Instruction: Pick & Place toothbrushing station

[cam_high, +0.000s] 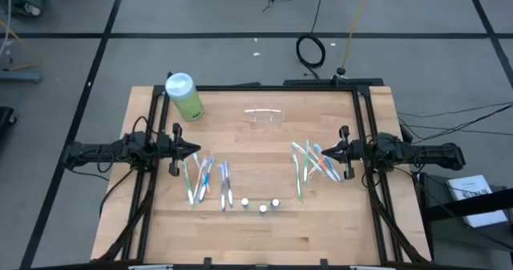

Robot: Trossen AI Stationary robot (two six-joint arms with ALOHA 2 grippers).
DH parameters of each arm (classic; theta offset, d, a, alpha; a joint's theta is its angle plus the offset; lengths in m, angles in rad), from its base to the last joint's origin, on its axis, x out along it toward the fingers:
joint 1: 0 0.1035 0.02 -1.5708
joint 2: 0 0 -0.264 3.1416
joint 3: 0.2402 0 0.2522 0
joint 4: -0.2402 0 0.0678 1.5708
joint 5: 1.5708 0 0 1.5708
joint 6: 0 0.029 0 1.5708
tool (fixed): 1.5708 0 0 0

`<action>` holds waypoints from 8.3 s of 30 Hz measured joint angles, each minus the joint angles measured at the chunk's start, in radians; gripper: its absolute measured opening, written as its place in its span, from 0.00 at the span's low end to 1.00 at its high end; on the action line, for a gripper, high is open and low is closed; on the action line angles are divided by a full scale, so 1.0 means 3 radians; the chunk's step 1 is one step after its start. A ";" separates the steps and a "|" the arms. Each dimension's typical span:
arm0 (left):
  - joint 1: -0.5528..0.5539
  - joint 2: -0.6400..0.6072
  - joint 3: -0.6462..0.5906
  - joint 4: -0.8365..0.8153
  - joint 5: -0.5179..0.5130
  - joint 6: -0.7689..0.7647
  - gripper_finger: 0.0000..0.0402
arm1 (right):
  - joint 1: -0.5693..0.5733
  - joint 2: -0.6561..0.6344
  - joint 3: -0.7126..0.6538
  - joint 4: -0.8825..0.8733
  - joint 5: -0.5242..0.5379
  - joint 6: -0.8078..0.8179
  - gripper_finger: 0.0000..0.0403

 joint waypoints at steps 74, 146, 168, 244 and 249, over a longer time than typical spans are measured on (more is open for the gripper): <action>-0.0001 0.0000 0.0000 0.0000 0.0000 0.0000 0.06 | 0.0000 0.0001 0.0000 0.0001 0.0000 0.0000 0.00; -0.0001 0.0000 0.0000 0.0091 -0.0067 0.0130 0.06 | 0.0001 0.2997 0.2190 -0.2714 0.1065 0.1744 0.52; -0.0001 -0.0001 0.0000 0.0056 -0.0257 -0.0020 0.06 | -0.0001 0.3333 0.1354 -0.1507 0.1120 0.1858 0.53; -0.0001 -0.0001 0.0000 -0.0029 -0.0261 0.0332 0.06 | -0.0878 0.3690 0.1359 0.2578 0.0759 0.0281 0.00; -0.0001 -0.0001 0.0000 -0.0028 -0.0261 0.0405 0.06 | -0.1034 0.3957 0.1359 0.3060 0.0760 0.0232 0.00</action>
